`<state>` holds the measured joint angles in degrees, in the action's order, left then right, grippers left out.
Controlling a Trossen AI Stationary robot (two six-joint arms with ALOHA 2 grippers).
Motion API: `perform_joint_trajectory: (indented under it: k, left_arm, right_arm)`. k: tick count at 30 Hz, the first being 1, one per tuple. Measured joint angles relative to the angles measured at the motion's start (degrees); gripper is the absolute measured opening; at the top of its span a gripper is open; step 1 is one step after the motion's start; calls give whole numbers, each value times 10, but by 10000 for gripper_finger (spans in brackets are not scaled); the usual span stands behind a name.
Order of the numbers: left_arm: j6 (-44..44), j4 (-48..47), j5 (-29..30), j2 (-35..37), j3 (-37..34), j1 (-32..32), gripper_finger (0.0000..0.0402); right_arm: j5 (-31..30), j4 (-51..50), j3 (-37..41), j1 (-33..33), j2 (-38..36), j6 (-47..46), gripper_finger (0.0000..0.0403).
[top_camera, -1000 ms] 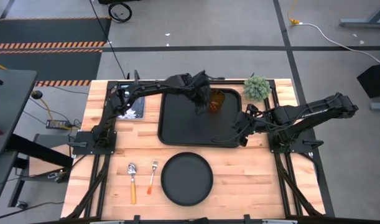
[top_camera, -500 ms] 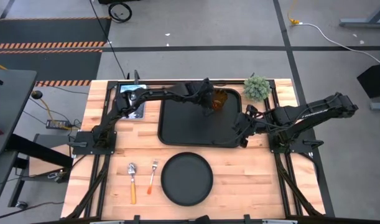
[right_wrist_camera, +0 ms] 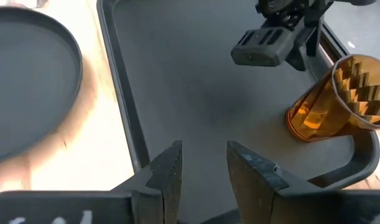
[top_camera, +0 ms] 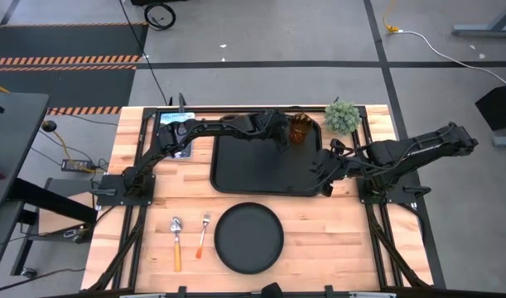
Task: Pick and place plate/cup/fork/spoon on tray
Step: Put the orange cup on the black tray
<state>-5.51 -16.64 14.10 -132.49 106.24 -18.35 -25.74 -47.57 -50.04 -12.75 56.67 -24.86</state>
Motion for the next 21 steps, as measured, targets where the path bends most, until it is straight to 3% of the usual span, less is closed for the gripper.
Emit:
perform_joint_trajectory:
  k: [14,21]
  left_arm:
    - [-14,71,11,0,0,-3,143]
    - [-5,83,-19,0,0,-10,143]
  right_arm:
    - [-1,17,0,-4,-29,7,132]
    - [-1,17,0,-4,-31,6,132]
